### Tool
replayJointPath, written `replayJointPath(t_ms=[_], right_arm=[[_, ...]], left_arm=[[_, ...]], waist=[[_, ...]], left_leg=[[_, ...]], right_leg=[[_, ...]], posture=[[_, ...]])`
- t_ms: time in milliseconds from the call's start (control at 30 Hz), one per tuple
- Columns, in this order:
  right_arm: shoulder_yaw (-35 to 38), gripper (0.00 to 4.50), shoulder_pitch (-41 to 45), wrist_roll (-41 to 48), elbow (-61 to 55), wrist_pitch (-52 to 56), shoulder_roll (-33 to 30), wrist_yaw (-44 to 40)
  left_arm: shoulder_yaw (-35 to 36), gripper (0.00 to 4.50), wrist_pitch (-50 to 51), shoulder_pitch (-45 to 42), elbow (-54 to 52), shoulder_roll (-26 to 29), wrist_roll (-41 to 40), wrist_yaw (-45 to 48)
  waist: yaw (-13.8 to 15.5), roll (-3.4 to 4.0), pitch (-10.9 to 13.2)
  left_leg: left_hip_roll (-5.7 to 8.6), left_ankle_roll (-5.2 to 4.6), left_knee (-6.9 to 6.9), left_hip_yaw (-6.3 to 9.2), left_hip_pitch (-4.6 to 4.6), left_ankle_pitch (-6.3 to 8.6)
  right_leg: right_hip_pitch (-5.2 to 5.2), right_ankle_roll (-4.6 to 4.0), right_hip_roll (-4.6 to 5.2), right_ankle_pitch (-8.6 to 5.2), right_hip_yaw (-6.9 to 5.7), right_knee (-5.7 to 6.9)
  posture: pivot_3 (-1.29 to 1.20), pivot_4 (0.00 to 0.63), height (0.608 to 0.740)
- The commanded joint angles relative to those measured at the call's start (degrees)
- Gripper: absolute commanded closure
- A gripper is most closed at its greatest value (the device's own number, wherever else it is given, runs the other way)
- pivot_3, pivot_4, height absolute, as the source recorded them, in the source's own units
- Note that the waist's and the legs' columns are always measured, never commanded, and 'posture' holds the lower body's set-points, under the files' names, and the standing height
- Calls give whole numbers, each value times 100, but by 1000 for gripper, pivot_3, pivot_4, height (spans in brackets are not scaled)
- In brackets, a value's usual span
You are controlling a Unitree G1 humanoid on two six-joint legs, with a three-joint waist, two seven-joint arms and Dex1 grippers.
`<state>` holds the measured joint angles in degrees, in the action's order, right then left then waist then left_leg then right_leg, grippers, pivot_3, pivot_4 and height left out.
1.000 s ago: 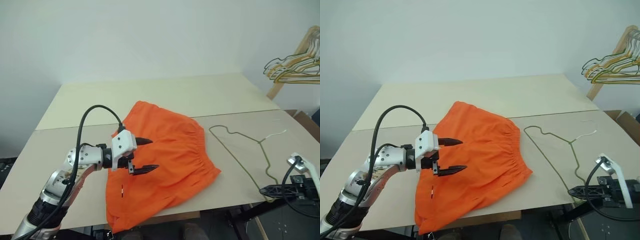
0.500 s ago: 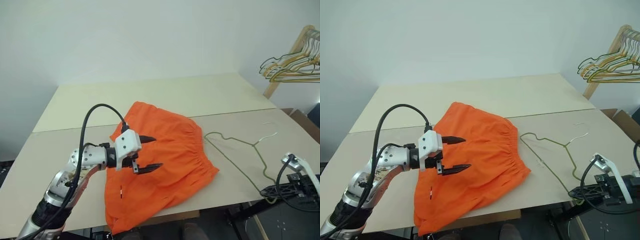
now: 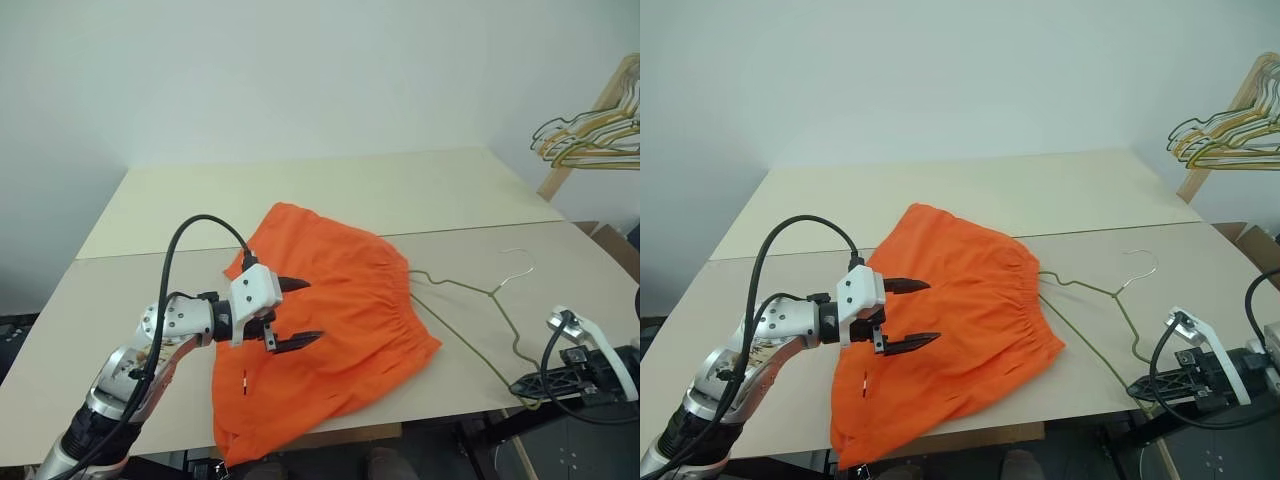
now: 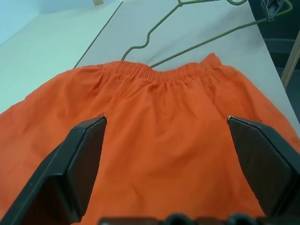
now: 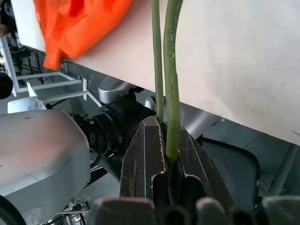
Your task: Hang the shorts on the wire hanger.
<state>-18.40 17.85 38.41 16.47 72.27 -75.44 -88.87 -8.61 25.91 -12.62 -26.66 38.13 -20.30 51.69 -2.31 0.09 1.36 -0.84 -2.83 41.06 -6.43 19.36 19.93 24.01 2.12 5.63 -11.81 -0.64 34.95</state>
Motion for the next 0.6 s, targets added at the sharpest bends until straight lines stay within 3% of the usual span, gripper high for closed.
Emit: replayJointPath(t_ms=[33,133,367,600], right_arm=[[-194,4500,317,35,29,-151,69,-363],[-496,4500,560,-53,121,-177,213,-363],[-927,4500,607,451,-102,-680,-181,-363],[-1421,4500,1334,304,724,-328,402,-363]], left_arm=[[-37,11,-125,-71,-94,18,116,-24],[-155,11,-194,-72,-75,43,272,4],[-195,11,-216,-55,-125,35,364,22],[-324,11,-298,-80,-70,18,527,29]], waist=[[-7,0,0],[-18,0,0],[50,1,0],[44,-3,-3]], left_leg=[[0,0,0,0,-1,0],[0,0,0,-2,-2,0],[0,1,0,-1,2,-1],[-1,0,1,-4,-2,0]], right_leg=[[0,0,0,0,0,0],[-1,0,-1,0,1,0],[2,0,1,0,0,-1],[0,-1,0,1,1,-1]], posture=[[-43,0,740],[-35,0,740],[-24,0,740],[-22,0,740]])
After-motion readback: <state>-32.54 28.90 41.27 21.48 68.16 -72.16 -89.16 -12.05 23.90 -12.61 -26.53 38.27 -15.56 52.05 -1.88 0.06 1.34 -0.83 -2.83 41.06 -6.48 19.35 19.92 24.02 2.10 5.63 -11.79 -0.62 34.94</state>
